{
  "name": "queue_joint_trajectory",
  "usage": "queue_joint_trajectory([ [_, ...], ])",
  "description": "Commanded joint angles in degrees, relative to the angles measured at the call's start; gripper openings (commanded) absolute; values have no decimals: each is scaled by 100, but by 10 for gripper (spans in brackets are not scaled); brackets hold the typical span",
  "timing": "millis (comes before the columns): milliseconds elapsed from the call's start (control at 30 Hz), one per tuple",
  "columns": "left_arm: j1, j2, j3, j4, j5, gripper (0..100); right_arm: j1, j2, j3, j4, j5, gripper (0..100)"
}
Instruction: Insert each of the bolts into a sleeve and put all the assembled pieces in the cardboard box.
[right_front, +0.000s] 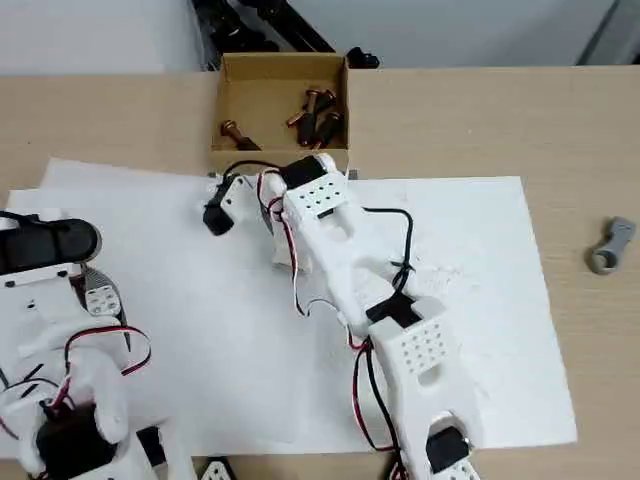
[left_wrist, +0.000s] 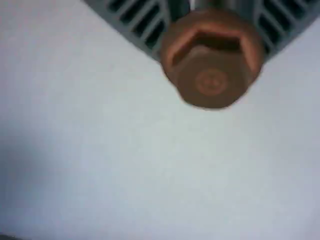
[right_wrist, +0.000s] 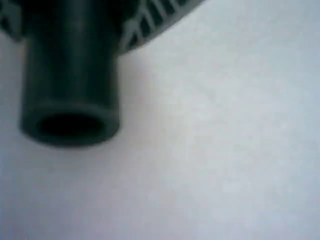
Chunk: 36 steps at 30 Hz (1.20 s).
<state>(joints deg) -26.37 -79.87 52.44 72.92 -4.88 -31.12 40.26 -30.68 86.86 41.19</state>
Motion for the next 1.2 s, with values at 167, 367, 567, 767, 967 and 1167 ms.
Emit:
queue_joint_trajectory([
  [167,-26,26,-84,-149,-44,5,444,-1455,-211,207,-105,6],
  [367,-26,26,-66,-176,-53,5,418,-2440,-211,699,-123,6],
  [567,-26,26,-57,-193,-53,5,567,-3644,-237,734,-1943,3],
  [767,-26,26,-22,-422,-53,5,576,-5007,-237,708,-3763,3],
  [967,-26,26,75,-510,-53,5,567,-5921,-202,708,-5574,3],
  [1167,0,35,92,-932,-53,5,523,-6659,-193,716,-5925,3],
])
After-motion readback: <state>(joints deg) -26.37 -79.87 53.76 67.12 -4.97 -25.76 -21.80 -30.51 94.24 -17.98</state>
